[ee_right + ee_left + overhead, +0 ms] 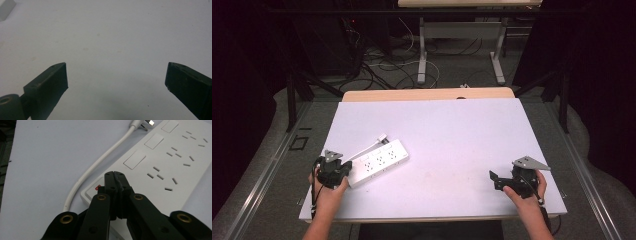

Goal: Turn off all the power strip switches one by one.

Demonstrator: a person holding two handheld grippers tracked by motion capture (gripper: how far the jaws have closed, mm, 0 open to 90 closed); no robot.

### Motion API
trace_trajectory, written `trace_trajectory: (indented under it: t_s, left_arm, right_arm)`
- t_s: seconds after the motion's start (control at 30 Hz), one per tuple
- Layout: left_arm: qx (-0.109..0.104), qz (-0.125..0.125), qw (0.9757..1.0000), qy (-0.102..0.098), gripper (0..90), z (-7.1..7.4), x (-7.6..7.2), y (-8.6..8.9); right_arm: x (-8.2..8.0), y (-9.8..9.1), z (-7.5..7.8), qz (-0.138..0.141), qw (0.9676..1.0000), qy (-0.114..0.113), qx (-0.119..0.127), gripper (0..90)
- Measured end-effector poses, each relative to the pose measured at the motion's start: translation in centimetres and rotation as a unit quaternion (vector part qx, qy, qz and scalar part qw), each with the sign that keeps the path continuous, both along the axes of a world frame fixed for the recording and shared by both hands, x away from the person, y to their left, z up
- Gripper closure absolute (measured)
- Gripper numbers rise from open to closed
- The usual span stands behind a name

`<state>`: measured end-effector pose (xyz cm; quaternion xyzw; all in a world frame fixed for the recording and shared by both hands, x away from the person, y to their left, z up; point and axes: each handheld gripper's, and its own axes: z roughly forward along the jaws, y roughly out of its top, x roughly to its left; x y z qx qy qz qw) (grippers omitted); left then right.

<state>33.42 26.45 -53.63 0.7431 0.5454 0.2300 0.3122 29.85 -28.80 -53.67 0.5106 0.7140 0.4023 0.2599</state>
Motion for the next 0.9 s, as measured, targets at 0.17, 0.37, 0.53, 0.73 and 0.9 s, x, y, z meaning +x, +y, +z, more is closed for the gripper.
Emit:
trace_trajectory:
  t_s: [0.17, 0.37, 0.53, 0.73, 0.9]
  left_arm:
    - [-0.004, 0.002, 1.0, 0.007, 90.0, 0.04, -0.1, 0.06]
    - [-0.006, 0.002, 1.0, 0.0, 90.0, -0.05, -0.11, 0.07]
    - [-0.003, 0.004, 1.0, -0.003, 90.0, -0.07, -0.17, 0.08]
    - [-0.008, 0.01, 0.9999, -0.003, 90.0, -0.03, -0.27, 0.29]
    - [-0.014, 0.007, 0.9999, -0.002, 89.1, 0.24, -0.36, 0.33]
  right_arm:
    - [0.0, -0.04, 0.0, 0.002, 1.0, -0.002, -0.002, 3.8]
    - [0.01, -0.02, -0.04, 0.001, 1.0, 0.001, 0.0, 3.8]
    - [0.05, -0.04, -0.05, 0.003, 1.0, -0.001, -0.001, 3.8]
    - [0.06, -0.12, -0.06, 0.002, 1.0, 0.0, -0.002, 3.8]
    - [0.12, -0.23, -0.11, 0.002, 1.0, -0.001, -0.004, 3.8]
